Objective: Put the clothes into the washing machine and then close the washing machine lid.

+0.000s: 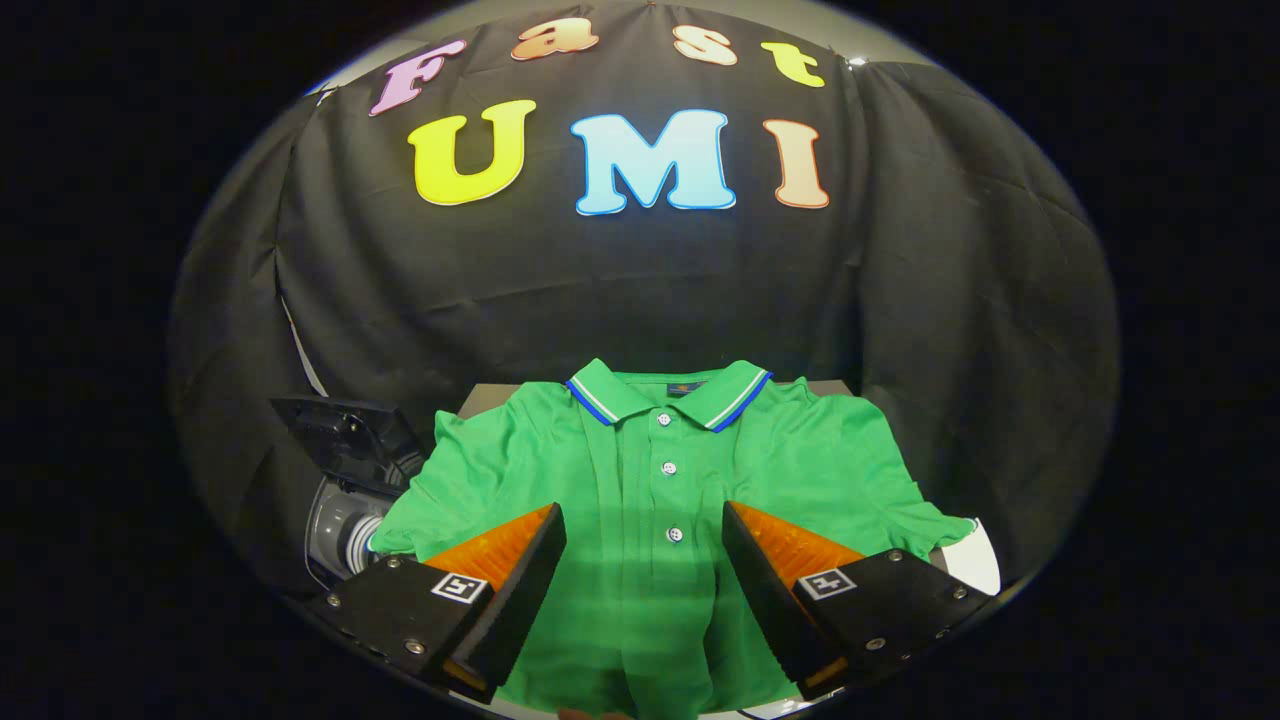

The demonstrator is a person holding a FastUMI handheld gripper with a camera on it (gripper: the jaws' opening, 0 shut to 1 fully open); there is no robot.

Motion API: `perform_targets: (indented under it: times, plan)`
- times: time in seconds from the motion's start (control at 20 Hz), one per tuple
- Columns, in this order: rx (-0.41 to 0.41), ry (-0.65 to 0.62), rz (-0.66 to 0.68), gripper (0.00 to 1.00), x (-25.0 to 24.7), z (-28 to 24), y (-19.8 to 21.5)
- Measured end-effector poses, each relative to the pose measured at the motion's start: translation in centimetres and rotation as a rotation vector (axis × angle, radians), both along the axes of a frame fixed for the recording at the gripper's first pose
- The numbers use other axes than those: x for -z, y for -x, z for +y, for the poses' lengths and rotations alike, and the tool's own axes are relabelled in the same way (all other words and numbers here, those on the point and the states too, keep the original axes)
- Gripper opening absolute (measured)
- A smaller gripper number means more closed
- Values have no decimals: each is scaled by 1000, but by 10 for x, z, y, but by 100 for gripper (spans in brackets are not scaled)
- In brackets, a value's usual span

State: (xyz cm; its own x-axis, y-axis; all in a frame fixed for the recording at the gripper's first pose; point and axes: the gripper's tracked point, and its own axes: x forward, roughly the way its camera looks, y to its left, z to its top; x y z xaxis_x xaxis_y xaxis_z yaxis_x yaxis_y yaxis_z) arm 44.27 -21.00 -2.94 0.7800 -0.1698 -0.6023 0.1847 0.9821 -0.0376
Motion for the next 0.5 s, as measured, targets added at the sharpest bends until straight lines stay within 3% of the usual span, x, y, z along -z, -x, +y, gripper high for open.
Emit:
perform_targets:
  times: [0.5]
  plan:
    - [35,0,67,97,24,-4,1]
